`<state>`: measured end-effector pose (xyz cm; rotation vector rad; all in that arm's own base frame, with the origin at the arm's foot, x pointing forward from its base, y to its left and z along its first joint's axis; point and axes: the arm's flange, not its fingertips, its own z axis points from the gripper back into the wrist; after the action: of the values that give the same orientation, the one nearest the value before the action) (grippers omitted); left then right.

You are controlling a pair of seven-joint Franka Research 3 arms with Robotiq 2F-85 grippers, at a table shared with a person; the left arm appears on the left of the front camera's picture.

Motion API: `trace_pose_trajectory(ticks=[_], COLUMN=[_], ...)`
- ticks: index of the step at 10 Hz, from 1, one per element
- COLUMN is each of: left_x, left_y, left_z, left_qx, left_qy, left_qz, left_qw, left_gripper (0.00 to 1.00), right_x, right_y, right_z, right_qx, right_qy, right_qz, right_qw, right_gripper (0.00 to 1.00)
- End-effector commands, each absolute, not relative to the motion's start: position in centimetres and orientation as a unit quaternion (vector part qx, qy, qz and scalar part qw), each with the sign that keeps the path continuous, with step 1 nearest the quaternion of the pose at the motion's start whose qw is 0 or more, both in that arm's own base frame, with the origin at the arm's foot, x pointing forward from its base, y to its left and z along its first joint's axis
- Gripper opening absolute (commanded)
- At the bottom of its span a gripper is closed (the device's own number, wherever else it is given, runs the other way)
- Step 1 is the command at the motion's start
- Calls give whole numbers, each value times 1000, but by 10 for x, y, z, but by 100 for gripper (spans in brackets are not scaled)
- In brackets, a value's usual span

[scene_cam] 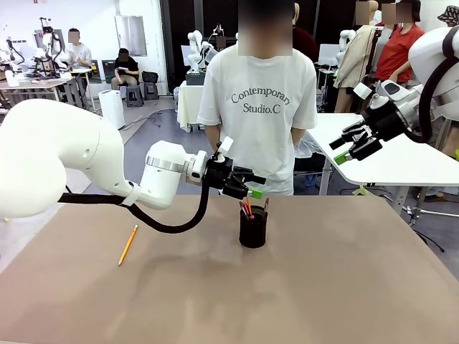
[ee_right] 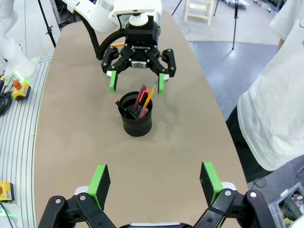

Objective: Place the pens into the pen holder.
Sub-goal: Pick up a writing instrument from the table and place it into the Pen holder.

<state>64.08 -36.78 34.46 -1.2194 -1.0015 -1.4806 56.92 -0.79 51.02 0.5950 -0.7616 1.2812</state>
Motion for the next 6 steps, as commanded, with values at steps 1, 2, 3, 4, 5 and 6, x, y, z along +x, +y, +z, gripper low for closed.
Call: trace_pose_trajectory(ticks=[1, 2, 3, 4, 5, 6], left_x=[617, 608, 596, 583, 576, 563], left_y=[-347, -342, -334, -326, -316, -303], left_z=[371, 382, 395, 408, 418, 431], left_qx=[-496, -478, -455, -434, -409, -386], left_qy=[-397, -399, -384, -371, -346, -315], left_qz=[-602, -600, -602, -598, -598, -586], left_qw=[483, 502, 532, 562, 596, 639], left_gripper=[100, 100, 100, 100, 100, 100], right_x=[569, 569, 569, 569, 569, 569], right_y=[-8, -8, -8, -8, -8, -8], right_z=[513, 513, 513, 513, 513, 513], right_qx=[265, 265, 265, 265, 265, 265], right_qy=[-343, -343, -343, -343, -343, -343], right_qz=[575, 575, 575, 575, 575, 575], right_qw=[694, 694, 694, 694, 694, 694], right_gripper=[100, 100, 100, 100, 100, 100])
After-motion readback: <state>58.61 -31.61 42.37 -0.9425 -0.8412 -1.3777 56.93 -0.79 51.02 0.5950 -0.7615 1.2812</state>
